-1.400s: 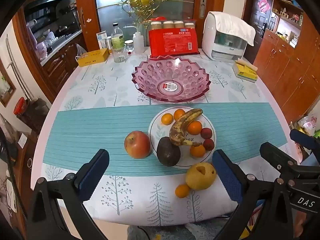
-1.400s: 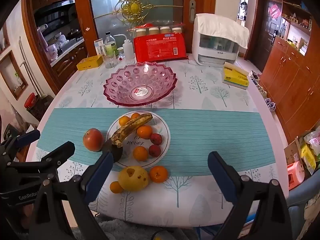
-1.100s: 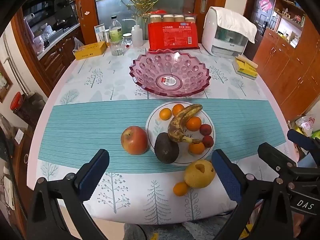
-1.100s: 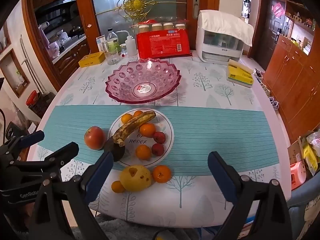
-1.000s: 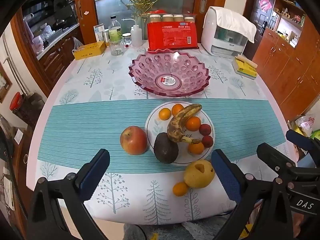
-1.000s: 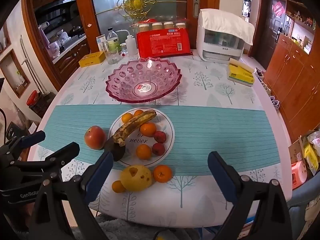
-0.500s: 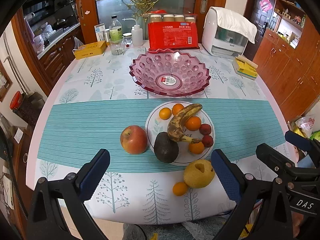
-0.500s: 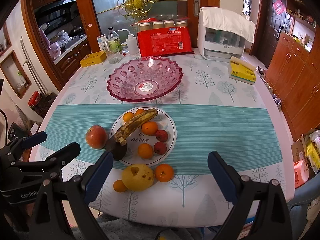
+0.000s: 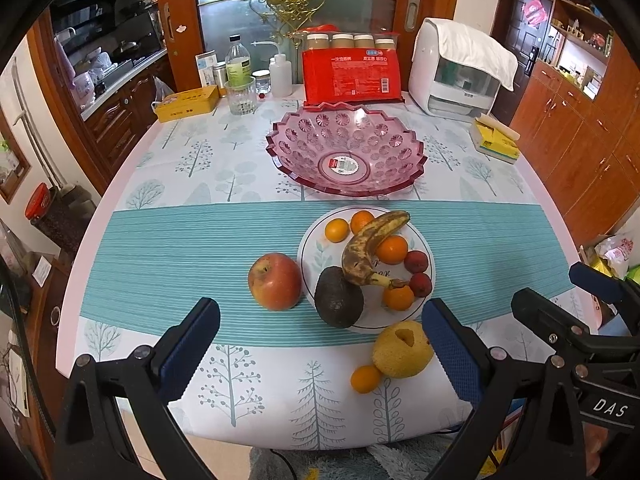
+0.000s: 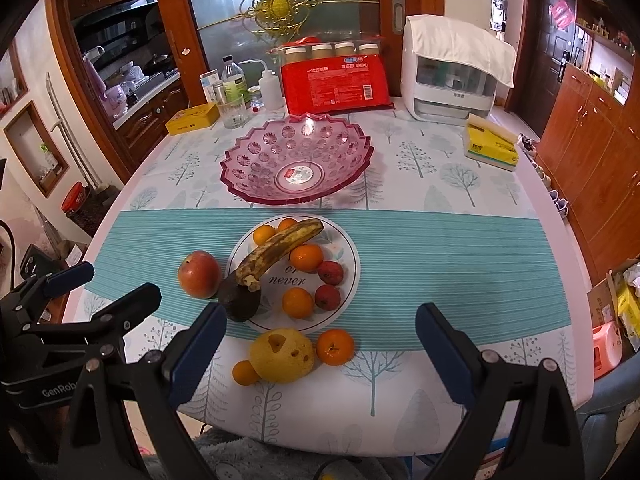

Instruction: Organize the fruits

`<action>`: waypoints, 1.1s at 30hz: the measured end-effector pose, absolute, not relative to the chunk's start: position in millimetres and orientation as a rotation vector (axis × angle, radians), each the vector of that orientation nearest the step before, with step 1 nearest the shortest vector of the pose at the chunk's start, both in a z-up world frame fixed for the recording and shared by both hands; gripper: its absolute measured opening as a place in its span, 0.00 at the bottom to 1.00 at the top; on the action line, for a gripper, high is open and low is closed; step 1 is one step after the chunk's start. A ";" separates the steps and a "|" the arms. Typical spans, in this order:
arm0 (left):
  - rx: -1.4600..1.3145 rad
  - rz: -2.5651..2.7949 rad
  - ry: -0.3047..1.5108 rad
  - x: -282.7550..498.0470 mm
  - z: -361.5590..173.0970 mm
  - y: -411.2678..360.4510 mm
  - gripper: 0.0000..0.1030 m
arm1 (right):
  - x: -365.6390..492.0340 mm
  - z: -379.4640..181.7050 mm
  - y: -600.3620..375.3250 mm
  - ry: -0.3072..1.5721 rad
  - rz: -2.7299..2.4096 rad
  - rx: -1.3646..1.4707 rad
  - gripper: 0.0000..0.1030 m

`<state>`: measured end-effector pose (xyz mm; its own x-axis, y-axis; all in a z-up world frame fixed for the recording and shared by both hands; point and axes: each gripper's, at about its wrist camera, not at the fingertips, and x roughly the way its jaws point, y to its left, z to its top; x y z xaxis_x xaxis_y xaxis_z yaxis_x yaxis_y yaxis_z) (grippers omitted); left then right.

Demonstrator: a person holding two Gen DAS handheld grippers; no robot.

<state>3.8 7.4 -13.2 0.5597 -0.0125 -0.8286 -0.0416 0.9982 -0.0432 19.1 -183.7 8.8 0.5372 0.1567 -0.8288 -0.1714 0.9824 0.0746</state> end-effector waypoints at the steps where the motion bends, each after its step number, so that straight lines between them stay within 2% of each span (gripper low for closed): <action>1: -0.062 0.018 0.979 3.8 -13.5 7.8 0.97 | 19.1 8.6 -183.2 0.984 0.195 -0.018 0.93; 33: 0.001 0.066 0.998 6.0 -13.6 0.9 0.98 | 20.7 8.3 -184.5 0.985 0.204 -0.009 0.93</action>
<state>6.0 0.9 -13.6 0.5398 0.0557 -0.8400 -0.0547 0.9980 0.0310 20.7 -184.5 8.3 0.5356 0.1669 -0.8278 -0.1754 0.9809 0.0843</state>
